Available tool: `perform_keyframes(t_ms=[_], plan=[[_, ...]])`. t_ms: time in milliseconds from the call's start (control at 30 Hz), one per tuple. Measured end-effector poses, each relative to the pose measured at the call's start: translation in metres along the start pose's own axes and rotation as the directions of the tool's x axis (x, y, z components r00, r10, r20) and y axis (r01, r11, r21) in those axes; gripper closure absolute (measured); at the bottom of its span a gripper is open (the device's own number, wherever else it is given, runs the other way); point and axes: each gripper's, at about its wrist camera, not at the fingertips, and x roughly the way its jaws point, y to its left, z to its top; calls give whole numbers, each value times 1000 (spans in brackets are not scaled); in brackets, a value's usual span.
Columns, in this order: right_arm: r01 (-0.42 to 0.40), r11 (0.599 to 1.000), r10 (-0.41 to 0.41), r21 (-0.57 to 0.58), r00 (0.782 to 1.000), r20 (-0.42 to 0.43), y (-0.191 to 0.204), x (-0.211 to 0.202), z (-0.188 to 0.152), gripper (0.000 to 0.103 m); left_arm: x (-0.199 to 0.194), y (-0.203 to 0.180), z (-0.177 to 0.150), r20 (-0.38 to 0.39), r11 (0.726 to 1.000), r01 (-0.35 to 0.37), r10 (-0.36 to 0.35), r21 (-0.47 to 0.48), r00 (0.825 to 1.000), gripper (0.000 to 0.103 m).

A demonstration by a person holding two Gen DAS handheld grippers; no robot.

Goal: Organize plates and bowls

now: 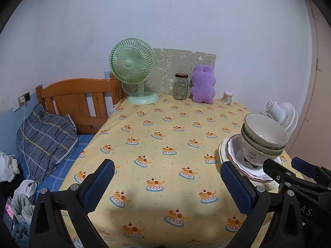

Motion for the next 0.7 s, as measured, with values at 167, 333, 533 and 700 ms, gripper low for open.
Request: perform_keyframes(t_ms=[167,333,533,700], plan=[[6,1000,-6,1,1000,0,0,-1,-1,23,2,0,0,-17,1000,16,-16,-11,1000,0],[7,1000,-7,-3,1000,1,0,-2,-1,23,1,1,-1,-23,1000,14,-15,-21,1000,0],[8,1000,-8,-5,1000,0,0,-4,-1,23,0,1,-1,-22,1000,8,-8,-19,1000,0],[10,1000,-10,-6,1000,-1,1,-5,-2,23,0,2,-2,-24,1000,8,-9,-20,1000,0]])
